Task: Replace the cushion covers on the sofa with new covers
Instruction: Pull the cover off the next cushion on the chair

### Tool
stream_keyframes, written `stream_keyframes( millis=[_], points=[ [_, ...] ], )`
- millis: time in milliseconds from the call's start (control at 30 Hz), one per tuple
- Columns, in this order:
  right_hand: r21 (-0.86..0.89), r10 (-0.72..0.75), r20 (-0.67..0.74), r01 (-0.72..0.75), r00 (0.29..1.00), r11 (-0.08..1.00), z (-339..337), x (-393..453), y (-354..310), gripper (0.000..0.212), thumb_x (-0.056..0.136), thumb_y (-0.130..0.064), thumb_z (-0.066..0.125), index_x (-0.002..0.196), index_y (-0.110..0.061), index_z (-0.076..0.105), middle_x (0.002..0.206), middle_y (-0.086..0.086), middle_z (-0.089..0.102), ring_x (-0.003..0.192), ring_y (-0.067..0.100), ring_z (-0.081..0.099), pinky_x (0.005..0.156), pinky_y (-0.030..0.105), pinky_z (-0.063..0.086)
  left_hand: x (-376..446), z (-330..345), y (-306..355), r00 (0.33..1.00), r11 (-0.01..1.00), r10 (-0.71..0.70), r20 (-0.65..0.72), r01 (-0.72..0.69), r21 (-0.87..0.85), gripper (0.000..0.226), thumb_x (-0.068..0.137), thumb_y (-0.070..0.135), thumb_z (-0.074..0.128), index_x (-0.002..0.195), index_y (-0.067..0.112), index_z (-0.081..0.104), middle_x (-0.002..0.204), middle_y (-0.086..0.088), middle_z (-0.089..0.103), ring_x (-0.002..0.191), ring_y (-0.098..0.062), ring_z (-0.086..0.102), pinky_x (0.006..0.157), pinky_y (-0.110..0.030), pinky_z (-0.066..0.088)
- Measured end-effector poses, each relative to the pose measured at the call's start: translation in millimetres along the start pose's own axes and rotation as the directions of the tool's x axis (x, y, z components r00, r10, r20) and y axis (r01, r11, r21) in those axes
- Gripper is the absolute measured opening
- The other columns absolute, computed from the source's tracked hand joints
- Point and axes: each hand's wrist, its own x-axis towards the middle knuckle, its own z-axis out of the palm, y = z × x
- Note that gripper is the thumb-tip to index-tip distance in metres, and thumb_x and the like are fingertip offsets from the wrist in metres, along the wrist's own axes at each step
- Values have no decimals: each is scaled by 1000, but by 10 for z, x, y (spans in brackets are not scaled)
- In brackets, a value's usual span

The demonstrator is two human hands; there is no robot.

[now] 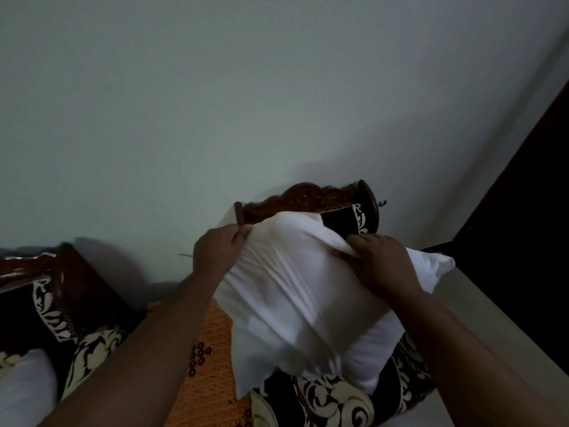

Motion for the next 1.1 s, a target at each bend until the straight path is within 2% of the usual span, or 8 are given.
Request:
stream_keyframes(
  millis=[133, 267, 367, 567, 733, 867, 967, 1100],
  points=[
    [168, 352, -51, -340, 935, 925, -99, -76, 251, 44, 99, -62, 45, 91, -22, 62, 77, 0, 63, 70, 24, 59, 63, 37, 49, -116, 28, -484, 981, 981, -194, 3, 194, 3, 59, 93, 70, 24, 70, 21, 46, 71, -7, 57, 77, -35, 64, 62, -34, 36],
    [341, 486, -90, -431, 870, 835, -85, -21, 264, 41, 98, -57, 51, 78, -21, 48, 65, -5, 53, 63, 24, 55, 59, 37, 41, -210, 184, -222, 934, 932, -234, 269, 294, -210, 49, 91, 71, 51, 104, 24, 54, 96, -1, 64, 89, -28, 63, 74, -38, 49],
    [423, 517, -104, -433, 850, 796, -79, 24, 202, 41, 99, -49, 58, 75, -18, 45, 62, -4, 49, 61, 23, 52, 58, 36, 35, -332, 314, -137, 903, 954, -144, 404, 236, -187, 73, 74, 77, 63, 130, 31, 54, 108, 9, 64, 97, -21, 63, 86, -36, 51],
    [367, 595, -136, -518, 792, 773, -58, -45, 221, 42, 99, -51, 55, 76, -17, 45, 65, -3, 50, 64, 22, 51, 60, 36, 32, -606, 525, -638, 886, 968, -216, 411, 140, 206, 32, 98, 47, 54, 113, 22, 68, 107, -5, 72, 96, -27, 67, 74, -33, 48],
    [157, 623, 12, -617, 782, 771, 23, -181, 188, 42, 99, -57, 51, 88, -16, 55, 67, -2, 50, 66, 25, 47, 61, 36, 38, -670, 581, -1055, 844, 932, -349, 407, 356, 62, 27, 93, 44, 59, 98, 20, 69, 95, -6, 72, 88, -29, 68, 73, -33, 50],
    [76, 568, 97, -575, 817, 814, 411, -289, 44, 37, 99, -56, 49, 95, -21, 60, 79, 0, 62, 74, 27, 60, 70, 38, 49, -662, 670, -1007, 833, 932, -262, 488, 350, -98, 32, 93, 46, 58, 75, 20, 61, 81, -5, 65, 79, -28, 64, 71, -35, 50],
    [36, 562, 206, -580, 801, 814, 752, -403, 25, 38, 97, -57, 47, 104, -24, 66, 95, 6, 71, 84, 28, 68, 79, 45, 56, -721, 736, -922, 843, 911, -255, 473, 373, -175, 21, 95, 44, 61, 89, 25, 65, 83, 2, 62, 78, -23, 61, 68, -33, 47],
    [-202, 417, 276, -372, 866, 906, 1202, -549, 191, 26, 97, -41, 58, 108, -21, 69, 96, 7, 73, 80, 28, 69, 71, 34, 49, -851, 825, -879, 826, 894, -238, 511, 391, -216, 30, 96, 42, 62, 75, 21, 61, 71, -1, 58, 70, -25, 59, 57, -31, 36]
  ],
)
